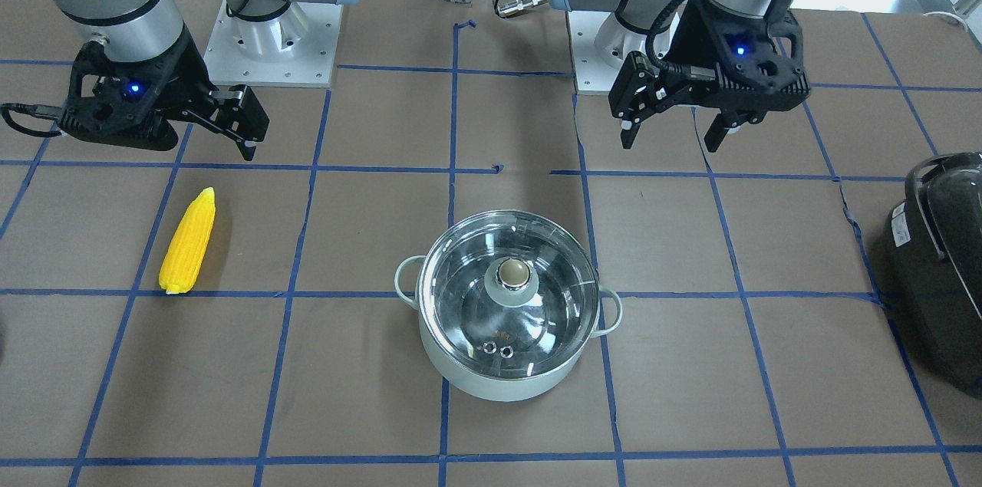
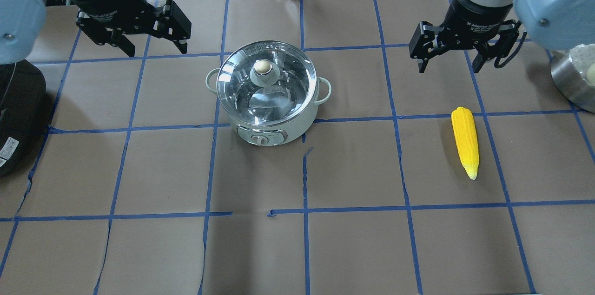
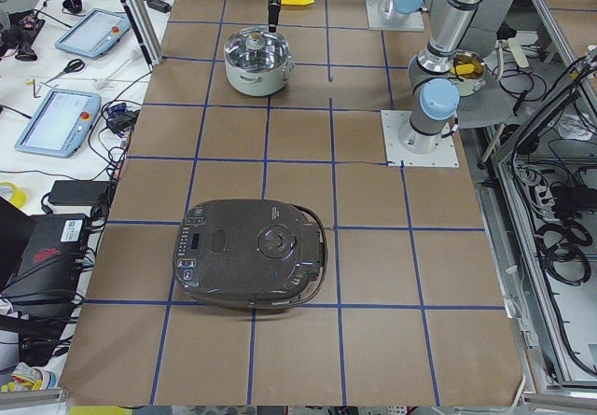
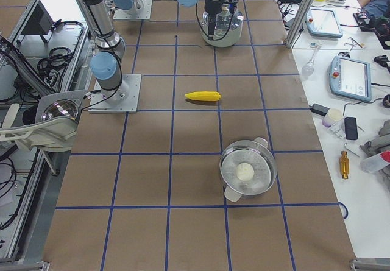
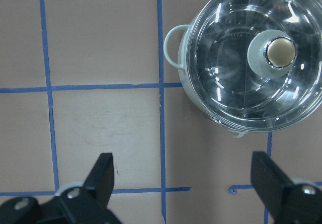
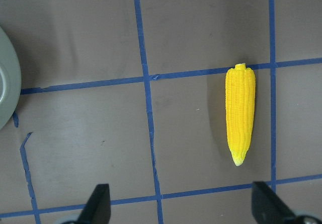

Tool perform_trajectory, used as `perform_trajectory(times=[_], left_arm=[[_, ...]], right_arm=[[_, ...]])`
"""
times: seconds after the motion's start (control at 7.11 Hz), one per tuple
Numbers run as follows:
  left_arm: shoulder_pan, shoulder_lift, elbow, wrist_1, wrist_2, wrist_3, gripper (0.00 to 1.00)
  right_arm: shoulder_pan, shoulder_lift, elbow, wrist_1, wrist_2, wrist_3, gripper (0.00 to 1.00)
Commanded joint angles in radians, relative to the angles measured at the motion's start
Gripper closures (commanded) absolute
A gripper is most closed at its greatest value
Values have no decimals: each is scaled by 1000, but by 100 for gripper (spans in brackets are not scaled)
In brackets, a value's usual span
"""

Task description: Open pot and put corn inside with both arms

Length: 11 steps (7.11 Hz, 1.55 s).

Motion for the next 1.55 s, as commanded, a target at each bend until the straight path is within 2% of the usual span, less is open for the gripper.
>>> perform_trajectory(times=[0.0, 0.14, 0.28, 0.42, 0.56, 0.7, 0.84, 0.98, 1.27, 1.41], left_arm=[[-49, -94, 2, 92, -32, -62, 1], [-101, -167, 3, 180, -40, -175, 1], [-149, -235, 11, 280, -35, -202, 1], [-213, -278, 13, 293, -24, -280, 1], [-230, -300, 10, 295, 5, -285, 1], [-237, -323, 8, 309, 5, -296, 12], [-237, -335, 5, 316, 8, -288, 12], [-237, -349, 6, 322, 9, -290, 11], [-237, -367, 7, 322, 9, -296, 11], [-237, -369, 8, 322, 11, -296, 21]], right_arm=[[-64, 23, 2, -22, 15, -15, 0], [-149, 40, 2, -23, 15, -59, 0], [-182, 45, 2, -68, 17, -84, 0], [-192, 77, 27, -120, 12, -84, 0], [-202, 110, 75, -151, 12, -87, 0], [-210, 140, 124, -253, 14, -110, 0], [-215, 169, 158, -316, 14, -159, 0], [-222, 178, 194, -326, 17, -196, 0], [-225, 189, 333, -508, 6, -205, 0], [-236, 189, 422, -612, 1, -208, 0]])
